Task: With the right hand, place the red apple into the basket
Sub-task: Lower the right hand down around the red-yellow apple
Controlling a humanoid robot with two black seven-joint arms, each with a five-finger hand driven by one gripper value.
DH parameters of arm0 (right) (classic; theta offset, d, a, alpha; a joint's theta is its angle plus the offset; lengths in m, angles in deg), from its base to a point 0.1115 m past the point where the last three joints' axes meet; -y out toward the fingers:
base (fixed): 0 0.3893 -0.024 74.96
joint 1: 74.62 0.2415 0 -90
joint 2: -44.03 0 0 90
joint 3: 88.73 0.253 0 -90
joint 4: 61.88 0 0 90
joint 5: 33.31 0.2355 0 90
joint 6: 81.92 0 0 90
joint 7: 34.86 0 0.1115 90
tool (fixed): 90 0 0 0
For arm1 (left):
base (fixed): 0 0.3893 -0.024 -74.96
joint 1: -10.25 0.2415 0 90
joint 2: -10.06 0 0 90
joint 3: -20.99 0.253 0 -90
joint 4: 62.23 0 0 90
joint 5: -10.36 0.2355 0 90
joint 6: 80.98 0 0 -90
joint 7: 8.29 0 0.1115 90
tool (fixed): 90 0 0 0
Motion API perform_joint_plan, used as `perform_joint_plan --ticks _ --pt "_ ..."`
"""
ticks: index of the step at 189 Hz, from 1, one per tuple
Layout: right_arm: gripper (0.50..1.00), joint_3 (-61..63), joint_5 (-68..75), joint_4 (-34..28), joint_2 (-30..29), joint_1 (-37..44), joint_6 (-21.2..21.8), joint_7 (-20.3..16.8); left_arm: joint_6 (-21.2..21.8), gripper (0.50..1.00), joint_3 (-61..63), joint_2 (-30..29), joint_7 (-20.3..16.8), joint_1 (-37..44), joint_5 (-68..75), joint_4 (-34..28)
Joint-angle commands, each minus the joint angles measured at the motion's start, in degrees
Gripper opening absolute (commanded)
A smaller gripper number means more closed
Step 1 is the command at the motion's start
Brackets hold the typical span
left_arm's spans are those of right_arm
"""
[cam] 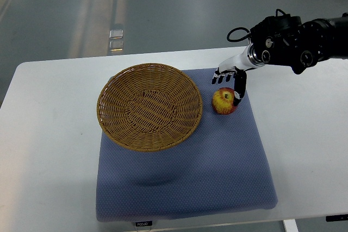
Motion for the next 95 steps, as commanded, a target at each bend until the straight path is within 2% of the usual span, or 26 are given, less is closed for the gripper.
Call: perform_joint_plan --ticks 1,43,95 --pt "0.924 0.08 -0.04 0.81 -0.45 -0.87 -0.14 0.0 0.01 1.0 0.03 0.0 -0.03 0.0 0.0 -0.06" --pt "0.924 0.08 -0.04 3.19 -1.07 -3.59 -1.46 0.0 0.01 1.0 0.03 0.0 0.06 0.0 0.0 -0.06" --pt "0.921 0.26 -0.83 3.28 -1.07 -5.44 -1.9 0.27 0.1 1.0 0.03 0.0 -0.03 0.0 0.0 -0.06"
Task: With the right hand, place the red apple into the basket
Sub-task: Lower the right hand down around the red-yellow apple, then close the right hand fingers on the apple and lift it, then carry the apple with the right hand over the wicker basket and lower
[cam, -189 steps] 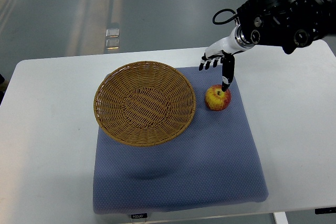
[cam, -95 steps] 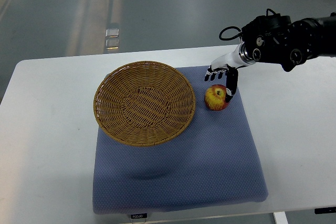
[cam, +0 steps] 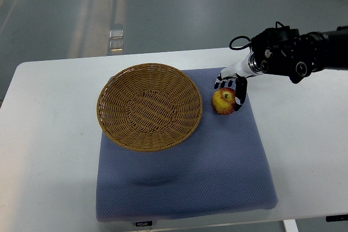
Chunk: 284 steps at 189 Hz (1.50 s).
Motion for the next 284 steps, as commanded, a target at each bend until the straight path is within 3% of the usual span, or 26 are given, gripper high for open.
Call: perform_joint_plan --ticks 1,58,66,71,81,82,90,100,101,115,116,131,149,174,203,219,220,230,274,275,284 --pt "0.921 0.03 -0.56 0.03 -0.01 -0.7 -0.55 0.13 0.0 1.0 0.0 0.0 -0.02 0.0 0.0 0.0" --pt "0.913 0.38 -0.73 0.39 0.17 -2.72 -3.27 0.48 0.0 1.0 0.0 0.0 -0.02 0.0 0.0 0.0" --pt "0.897 0.38 -0.73 0.47 0.17 -3.07 -3.45 0.48 0.0 1.0 0.0 0.0 -0.02 0.0 0.0 0.0" --pt "0.856 0.38 -0.73 0.47 0.08 -3.34 -3.62 0.57 0.0 1.0 0.0 0.0 -0.02 0.0 -0.09 0.0" --pt "0.856 0.38 -0.73 0.47 0.08 -3.34 -3.62 0.57 0.0 1.0 0.0 0.0 -0.02 0.0 -0.09 0.0" --pt "0.787 0.29 -0.73 0.47 0.08 -3.42 -4.41 0.92 0.0 1.0 0.0 0.0 -0.02 0.0 0.0 -0.09" --pt "0.707 0.2 -0.82 0.47 0.08 -3.42 -5.03 1.45 0.0 1.0 0.0 0.0 -0.02 0.0 0.0 -0.09" --pt "0.707 0.2 -0.82 0.47 0.08 -3.42 -5.03 1.45 0.0 1.0 0.0 0.0 -0.02 0.0 0.0 -0.09" --pt "0.626 0.03 -1.34 0.47 0.08 -3.34 -5.38 1.71 0.0 1.0 0.0 0.0 0.06 0.0 0.0 -0.09" --pt "0.611 0.03 -1.87 0.47 0.17 -3.34 -5.38 1.71 0.0 1.0 0.0 0.0 -0.02 0.0 0.0 -0.09" --pt "0.56 0.03 -3.27 0.47 0.26 -3.25 -5.38 1.8 0.0 1.0 0.0 0.0 -0.02 0.0 0.0 -0.09" --pt "0.527 -0.15 -4.16 0.39 1.05 -2.55 -4.77 1.89 0.0 1.0 0.0 0.0 0.06 0.0 0.0 -0.09" --pt "0.517 -0.24 -4.16 0.3 2.19 -0.96 -3.45 2.42 0.0 1.0 0.0 0.0 -0.02 0.0 0.0 -0.09" --pt "0.519 0.2 -3.98 -1.46 4.83 6.68 1.83 2.68 0.0 1.0 0.0 0.0 -0.02 0.0 0.0 -0.09" --pt "0.525 0.64 -3.19 -7.43 7.2 20.29 10.26 3.03 0.0 1.0 0.0 0.0 -0.02 0.0 0.0 0.0" --pt "0.525 1.34 -2.75 -9.19 7.55 23.65 11.32 3.12 0.0 1.0 0.0 0.0 -0.02 0.0 0.0 0.0" --pt "0.527 2.56 -1.62 -11.02 7.47 27.91 12.54 3.12 0.0 1.0 0.0 0.0 -0.02 0.0 0.0 0.0" --pt "0.529 2.75 -0.38 -11.92 6.85 30.85 13.43 3.03 0.0 1.0 0.0 0.0 0.06 0.0 0.0 0.0" --pt "0.533 2.84 0.59 -11.83 3.33 31.03 12.46 3.38 0.0 1.0 -0.09 0.0 -0.02 0.0 0.0 0.0" --pt "0.533 3.01 1.54 -11.48 1.94 29.9 9.68 4.6 0.0 1.0 -0.09 0.0 -0.02 0.0 0.0 -0.09" --pt "0.533 3.28 2.52 -11.22 0.79 28.66 6.48 6.55 0.0 1.0 -0.09 0.0 -0.02 0.0 0.0 -0.09"
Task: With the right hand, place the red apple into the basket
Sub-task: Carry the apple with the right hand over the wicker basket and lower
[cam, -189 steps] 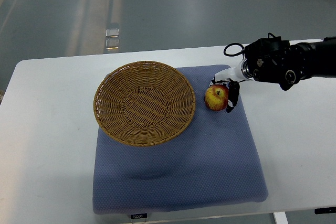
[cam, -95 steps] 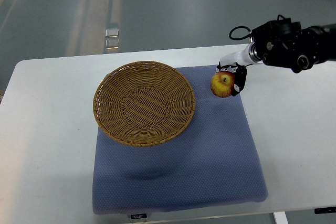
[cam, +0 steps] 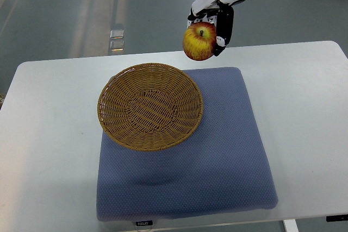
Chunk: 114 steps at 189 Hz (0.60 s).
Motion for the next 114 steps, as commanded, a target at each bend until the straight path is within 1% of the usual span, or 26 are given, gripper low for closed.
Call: perform_joint_plan --ticks 1,9,19,29,40,50,60,61,63,94,107,114 --pt "0.533 0.52 2.1 0.72 -2.99 -2.67 -6.36 3.55 0.01 1.0 -0.04 0.0 -0.01 -0.01 0.0 -0.09" --pt "0.533 1.48 2.98 1.34 -4.48 -3.55 -8.91 5.66 0.01 1.0 -0.04 0.0 -0.01 -0.01 0.0 -0.09" --pt "0.533 3.33 3.77 2.04 -7.12 -4.7 -11.37 7.07 0.01 1.0 -0.04 0.0 -0.01 -0.01 0.0 -0.09" --pt "0.533 5.09 4.3 2.31 -9.85 -5.93 -12.96 7.24 0.01 1.0 -0.04 0.0 -0.01 -0.01 0.0 -0.09" --pt "0.533 6.67 4.91 2.75 -13.36 -7.33 -15.85 7.51 0.01 1.0 -0.04 0.0 -0.01 -0.01 0.0 -0.09" --pt "0.533 6.85 5.09 3.18 -13.54 -8.39 -18.14 7.51 0.01 1.0 -0.13 0.0 -0.01 -0.01 0.0 -0.09" --pt "0.533 6.85 5.09 3.19 -13.54 -8.39 -18.14 7.51 0.01 1.0 -0.13 0.0 -0.01 -0.01 0.0 -0.09" --pt "0.533 6.85 5.0 4.23 -13.54 -9.43 -19.1 7.33 0.01 1.0 -0.21 0.0 -0.01 -0.01 -0.09 -0.09" --pt "0.533 6.85 4.91 4.59 -13.54 -9.71 -19.28 7.33 0.01 1.0 -0.21 0.0 -0.01 -0.01 -0.01 -0.09" --pt "0.533 5.97 3.68 9.51 -13.54 -14.89 -19.81 6.63 0.01 1.0 -0.39 0.0 -0.01 -0.01 -0.09 -0.18" --pt "0.533 6.06 2.1 11.01 -13.54 -17.79 -19.81 4.52 0.01 1.0 -0.48 0.0 -0.01 -0.01 -0.09 -0.18" --pt "0.533 6.06 1.84 11.27 -13.54 -18.85 -19.9 3.99 0.01 1.0 -0.48 0.0 -0.01 -0.01 -0.09 -0.18"
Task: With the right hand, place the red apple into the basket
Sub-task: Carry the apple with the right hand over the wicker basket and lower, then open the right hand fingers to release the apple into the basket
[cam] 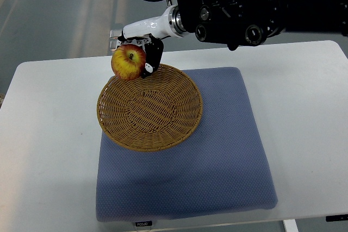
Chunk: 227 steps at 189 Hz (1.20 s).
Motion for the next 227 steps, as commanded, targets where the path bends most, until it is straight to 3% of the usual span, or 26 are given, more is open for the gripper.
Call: perform_joint_plan --ticks 1,82,118,162,227 --pt "0.533 -0.07 -1.44 1.68 -0.02 -3.6 -0.11 -1.96 0.0 1.0 -0.03 0.0 -0.01 0.01 0.01 -0.02" --pt "0.541 -0.07 -4.61 5.02 -0.02 -14.85 -2.05 -1.52 0.09 1.0 0.14 0.0 0.08 0.01 0.01 -0.1" --pt "0.572 0.11 -4.78 5.02 -0.02 -15.73 -2.14 -1.34 0.18 1.0 0.23 0.0 0.08 0.01 0.01 -0.1" --pt "0.633 1.08 -4.69 4.93 -0.02 -17.23 -2.31 1.55 0.18 1.0 0.23 0.0 -0.01 0.01 0.01 -0.02" --pt "0.66 3.89 -4.52 4.93 -0.02 -20.22 -4.51 2.43 0.18 1.0 0.32 0.0 0.0 0.01 0.01 -0.02"
